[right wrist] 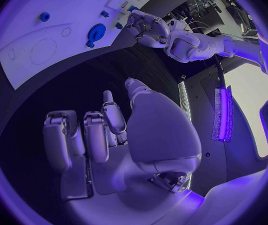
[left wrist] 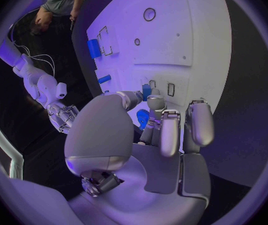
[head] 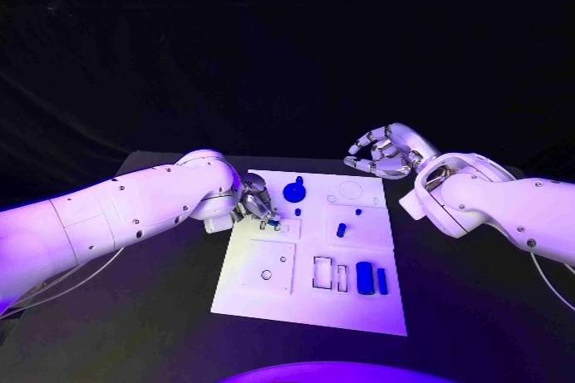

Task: Assemble the parts on the task board

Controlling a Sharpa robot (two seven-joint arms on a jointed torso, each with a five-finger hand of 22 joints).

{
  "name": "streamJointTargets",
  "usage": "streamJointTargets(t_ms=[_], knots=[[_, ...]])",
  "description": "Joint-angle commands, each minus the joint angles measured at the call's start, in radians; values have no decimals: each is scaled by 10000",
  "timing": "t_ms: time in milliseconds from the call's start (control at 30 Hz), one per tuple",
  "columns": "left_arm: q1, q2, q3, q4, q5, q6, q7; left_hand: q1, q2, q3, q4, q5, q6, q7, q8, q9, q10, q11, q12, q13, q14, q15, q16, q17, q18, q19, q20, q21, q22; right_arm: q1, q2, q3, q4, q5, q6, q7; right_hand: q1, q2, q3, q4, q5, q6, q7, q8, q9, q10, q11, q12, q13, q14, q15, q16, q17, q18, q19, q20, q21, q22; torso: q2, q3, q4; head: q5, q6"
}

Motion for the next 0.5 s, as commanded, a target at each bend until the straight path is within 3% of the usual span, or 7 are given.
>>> streamJointTargets(t_ms=[33, 500], knots=[[-2, 37, 8, 56, -511, -284, 177, -152, -10, 1727, -1639, 68, 62, -69, 60, 727, 126, -12, 79, 46, 829, -45, 50, 2102, -212, 109, 14, 68, 51, -16, -1, 1, -3, -111, 67, 47, -39, 22, 51, 29, 33, 14, -22, 68, 11, -18, -45, -29, 1, 762, -67, -35, 1427, 52, 563, -63, -38, 2141, 14, -12, -19, 33, -13], [-234, 324, -67, -128, -1031, -385, 40, -314, -98, 1949, -1771, 131, 118, -98, 120, 792, 300, -43, 238, 228, 860, -75, 87, 2166, -257, 285, -15, 159, 262, -47, 17, 1, -6, -113, 75, 57, -51, 26, 52, 32, 44, 13, -22, 70, 10, -21, -45, -32, -3, 763, -67, -35, 1429, 53, 562, -64, -39, 2141, 25, -7, -40, 53, -65]])
